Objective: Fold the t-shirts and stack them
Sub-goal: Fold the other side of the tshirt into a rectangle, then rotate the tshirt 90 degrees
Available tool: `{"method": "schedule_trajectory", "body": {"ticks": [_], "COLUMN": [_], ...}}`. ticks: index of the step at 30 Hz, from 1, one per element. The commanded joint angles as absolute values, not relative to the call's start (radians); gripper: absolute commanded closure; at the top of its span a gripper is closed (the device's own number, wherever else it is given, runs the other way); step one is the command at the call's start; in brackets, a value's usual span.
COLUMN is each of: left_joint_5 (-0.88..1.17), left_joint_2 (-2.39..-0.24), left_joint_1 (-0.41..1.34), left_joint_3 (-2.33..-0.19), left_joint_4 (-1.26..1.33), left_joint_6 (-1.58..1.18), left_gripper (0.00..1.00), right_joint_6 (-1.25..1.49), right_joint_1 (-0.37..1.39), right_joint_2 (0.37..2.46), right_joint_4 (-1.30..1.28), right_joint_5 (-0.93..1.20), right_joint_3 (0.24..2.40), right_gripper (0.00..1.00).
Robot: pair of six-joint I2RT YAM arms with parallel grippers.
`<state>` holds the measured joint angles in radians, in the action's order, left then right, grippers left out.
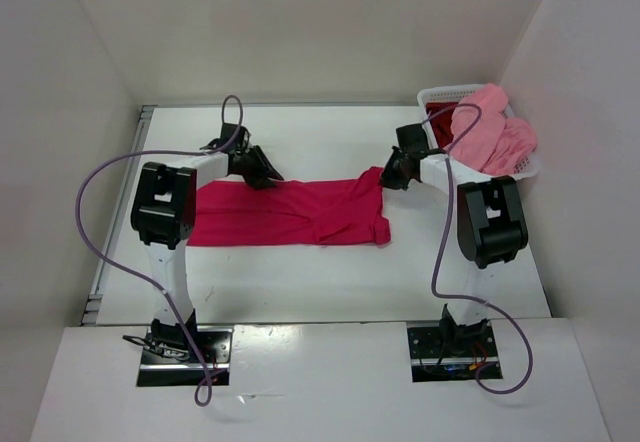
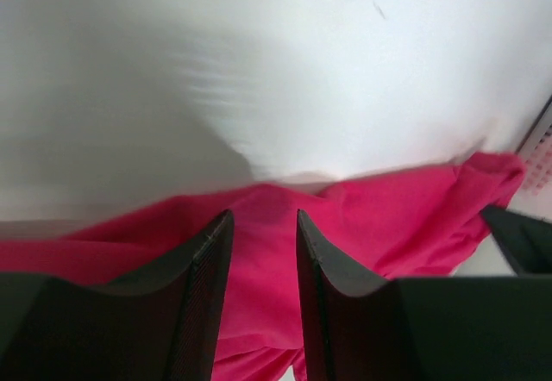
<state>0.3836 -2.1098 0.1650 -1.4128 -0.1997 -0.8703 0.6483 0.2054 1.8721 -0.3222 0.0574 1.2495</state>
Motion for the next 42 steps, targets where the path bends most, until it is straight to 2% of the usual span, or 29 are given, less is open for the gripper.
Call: {"method": "schedule_trajectory", "body": {"ticks": [1, 7, 10, 12, 13, 14, 15, 17, 21, 23, 24, 25, 26, 27, 29, 37, 42], "left_joint_5": [0.35, 0.35, 0.35, 0.363, 0.364, 0.374, 0.374, 0.385, 0.385, 0.385, 0.385, 0.385, 0.371, 0.371, 0.361, 0.382, 0.391], "left_joint_2": [-2.12, -2.089, -2.071, -2.06, -2.043, -2.02, -2.007, -1.962, -1.876, -1.819, -1.803, -1.772, -1.757, -1.74, -1.689, -1.579, -1.539], "left_joint_1": [0.123, 0.098, 0.098, 0.098, 0.098, 0.098, 0.098, 0.098, 0.107, 0.118, 0.118, 0.13, 0.146, 0.146, 0.169, 0.169, 0.178], "left_joint_3": [-1.382, -1.364, -1.341, -1.341, -1.33, -1.33, -1.33, -1.33, -1.29, -1.27, -1.27, -1.27, -1.261, -1.261, -1.227, -1.166, -1.178], "left_joint_4": [-0.187, -0.167, -0.158, -0.147, -0.147, -0.147, -0.147, -0.147, -0.147, -0.147, -0.161, -0.172, -0.196, -0.205, -0.221, -0.261, -0.294], "left_joint_6": [-0.882, -0.893, -0.904, -0.914, -0.914, -0.914, -0.914, -0.905, -0.896, -0.885, -0.867, -0.836, -0.821, -0.805, -0.779, -0.744, -0.744], "left_gripper": [0.57, 0.57, 0.57, 0.57, 0.57, 0.57, 0.57, 0.57, 0.57, 0.58, 0.61, 0.65, 0.73, 0.76, 0.8, 0.78, 0.74], "right_joint_6": [0.684, 0.721, 0.721, 0.721, 0.721, 0.721, 0.721, 0.71, 0.687, 0.687, 0.687, 0.687, 0.713, 0.727, 0.771, 0.816, 0.776], "right_joint_1": [0.167, 0.158, 0.158, 0.158, 0.158, 0.158, 0.158, 0.167, 0.207, 0.266, 0.294, 0.326, 0.36, 0.423, 0.48, 0.447, 0.39], "right_joint_2": [1.801, 1.801, 1.792, 1.781, 1.761, 1.72, 1.697, 1.627, 1.539, 1.539, 1.539, 1.539, 1.539, 1.552, 1.568, 1.787, 2.072], "right_joint_4": [-0.328, -0.31, -0.31, -0.31, -0.319, -0.319, -0.333, -0.374, -0.432, -0.451, -0.462, -0.462, -0.45, -0.44, -0.398, -0.31, -0.334], "right_joint_5": [0.029, 0.064, 0.075, 0.084, 0.095, 0.095, 0.072, 0.072, 0.04, 0.051, 0.067, 0.077, 0.089, 0.089, 0.13, 0.135, 0.13], "right_joint_3": [1.16, 1.055, 1.043, 1.052, 1.063, 1.063, 1.063, 1.095, 1.133, 1.134, 1.134, 1.12, 1.108, 1.083, 1.031, 1.022, 1.334], "right_gripper": [0.91, 0.93, 0.86, 0.76, 0.68, 0.56, 0.51, 0.44, 0.42, 0.55, 0.74, 0.83, 0.91, 0.95, 0.97, 0.97, 0.97]}}
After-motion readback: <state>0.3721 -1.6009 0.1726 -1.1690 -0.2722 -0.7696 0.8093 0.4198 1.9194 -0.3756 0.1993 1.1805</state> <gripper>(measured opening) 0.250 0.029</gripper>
